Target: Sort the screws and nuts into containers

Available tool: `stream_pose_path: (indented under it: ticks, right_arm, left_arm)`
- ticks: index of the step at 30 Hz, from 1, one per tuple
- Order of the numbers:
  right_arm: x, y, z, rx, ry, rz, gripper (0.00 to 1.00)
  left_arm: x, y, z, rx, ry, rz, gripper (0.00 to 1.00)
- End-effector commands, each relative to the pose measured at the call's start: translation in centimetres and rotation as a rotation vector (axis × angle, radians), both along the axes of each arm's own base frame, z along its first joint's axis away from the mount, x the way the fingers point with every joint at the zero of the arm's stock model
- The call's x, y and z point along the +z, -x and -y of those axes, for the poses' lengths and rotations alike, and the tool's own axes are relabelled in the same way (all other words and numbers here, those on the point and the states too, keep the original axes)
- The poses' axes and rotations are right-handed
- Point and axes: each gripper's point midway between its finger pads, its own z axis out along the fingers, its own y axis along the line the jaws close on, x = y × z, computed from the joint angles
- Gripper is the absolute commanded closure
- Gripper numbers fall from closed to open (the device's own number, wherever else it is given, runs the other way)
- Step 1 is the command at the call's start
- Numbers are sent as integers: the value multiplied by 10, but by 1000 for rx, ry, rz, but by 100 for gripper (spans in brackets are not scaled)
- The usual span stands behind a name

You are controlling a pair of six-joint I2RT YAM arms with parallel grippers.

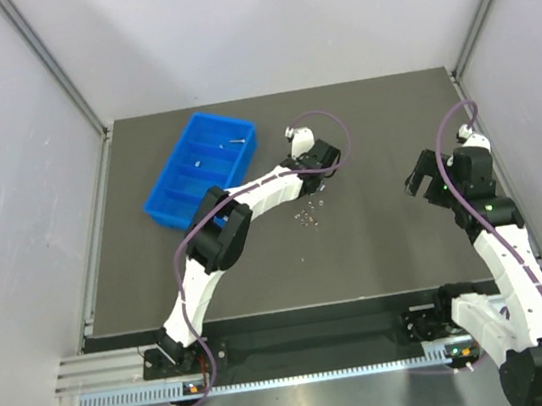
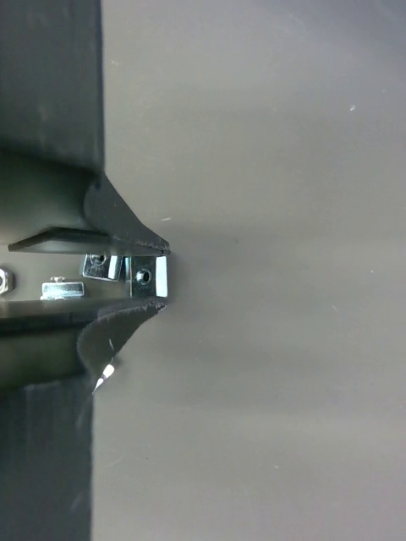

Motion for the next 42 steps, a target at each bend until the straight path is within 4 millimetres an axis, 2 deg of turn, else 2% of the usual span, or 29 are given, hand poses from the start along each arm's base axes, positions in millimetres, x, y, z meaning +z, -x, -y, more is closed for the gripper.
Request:
stream_pose_path:
  ticks: [1,3,6,7,9,10,11,12,13,14,15,16,17,18,19,20,22,23,26,33,35,40,41,42]
  right_arm:
    - [5,-1,1,-1,12,21,0]
    - [5,-1,1,-1,12,23,0]
    - [5,-1,1,-2,10,20,0]
    - [5,-1,1,-4,10,20,0]
    - [5,-2,1,-4,10,18,0]
    - [4,-3,1,-3,12,15,0]
    - [5,-3,1,-4,11,17,0]
    - [5,-3,0,-2,11,17,0]
    - [3,-3,1,-4,13,12,1]
    - [3,-4,1,-4,13,10,0]
    - [3,-4,1,-5,12,12,0]
    - [2,-4,2,-10,10,9,0]
    - [3,-5,2,-10,10,14,0]
    - [2,-6,2,-11,11,12,0]
    - [2,-6,2,-14,7,11,0]
    - [2,-7,2,-15,6,14,0]
    - [2,-9,0,-11,1,13,0]
    - [3,-10,0,-10,-1,14,0]
    - [3,-12,-2,-2,-10,13,0]
    - [3,-13,-1,-2,-5,5,0]
    - [5,-11,-1,-5,-1,9,0]
    - [6,-9,1,-9,4,14,0]
    - [5,-9,1,-10,3,10,0]
    - [6,-9,1,-10,3,13,0]
  left_arm:
    - [-9,3,-5,11,-38,-19,82]
    - [-6,2,-6,16,-42,-10,85]
    - [14,-6,-6,8,-31,31,86]
    - [33,-10,-4,-8,-18,60,86]
    - [57,-21,-8,-7,7,109,86]
    - [84,-26,-11,-9,28,148,86]
    - [96,-33,-20,8,36,170,86]
    - [124,-37,-26,19,69,213,86]
    - [135,-39,-34,27,77,227,85]
    - [146,-47,-50,57,86,245,85]
    - [170,-48,-62,76,114,280,85]
    - [178,-51,-73,95,128,296,85]
    - [178,-57,-96,136,121,297,85]
    - [194,-58,-110,162,139,323,85]
    - [198,-61,-123,187,147,336,85]
    - [189,-66,-150,236,132,322,85]
    - [191,-69,-175,276,152,319,85]
    - [183,-73,-198,317,143,309,85]
    - [173,-79,-229,368,134,305,85]
    - [139,-98,-261,416,90,270,85]
    - [135,-102,-270,436,91,267,85]
    - [112,-105,-279,463,64,218,83]
    - [109,-105,-281,469,58,214,83]
    - [103,-106,-281,469,53,206,77]
